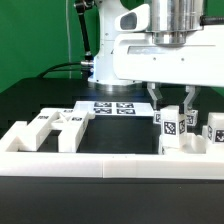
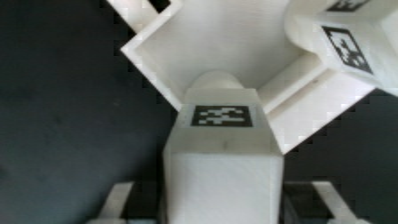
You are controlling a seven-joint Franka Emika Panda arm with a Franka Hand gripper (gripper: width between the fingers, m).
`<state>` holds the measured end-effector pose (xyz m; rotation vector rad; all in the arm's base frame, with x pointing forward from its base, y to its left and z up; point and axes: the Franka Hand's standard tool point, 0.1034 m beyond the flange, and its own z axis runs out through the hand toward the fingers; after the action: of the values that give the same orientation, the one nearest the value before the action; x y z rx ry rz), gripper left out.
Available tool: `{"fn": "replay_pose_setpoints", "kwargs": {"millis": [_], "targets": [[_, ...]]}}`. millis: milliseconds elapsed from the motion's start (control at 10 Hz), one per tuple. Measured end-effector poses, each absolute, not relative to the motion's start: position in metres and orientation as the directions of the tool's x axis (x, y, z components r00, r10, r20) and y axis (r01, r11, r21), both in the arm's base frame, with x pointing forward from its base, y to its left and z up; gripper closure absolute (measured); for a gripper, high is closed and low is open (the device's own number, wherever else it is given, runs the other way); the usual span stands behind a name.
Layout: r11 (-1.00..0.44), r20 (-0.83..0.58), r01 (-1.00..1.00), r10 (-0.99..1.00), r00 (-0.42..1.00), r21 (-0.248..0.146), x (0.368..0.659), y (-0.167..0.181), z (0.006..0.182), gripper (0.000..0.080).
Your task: Assemble chair
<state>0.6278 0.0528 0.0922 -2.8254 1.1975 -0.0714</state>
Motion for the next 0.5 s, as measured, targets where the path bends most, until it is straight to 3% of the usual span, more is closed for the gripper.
{"fn": "replay_pose_setpoints", "kwargs": {"millis": [200, 500], "targets": [[-0.487, -0.005, -0.869, -0.872, 0.489, -0.084, 0.6270, 0.0568, 0.0922, 0.0512], [-0.307, -0.022, -0.948, -0.951, 0.309, -0.080, 0.6284, 0.0578, 0.0919, 0.0512]]}}
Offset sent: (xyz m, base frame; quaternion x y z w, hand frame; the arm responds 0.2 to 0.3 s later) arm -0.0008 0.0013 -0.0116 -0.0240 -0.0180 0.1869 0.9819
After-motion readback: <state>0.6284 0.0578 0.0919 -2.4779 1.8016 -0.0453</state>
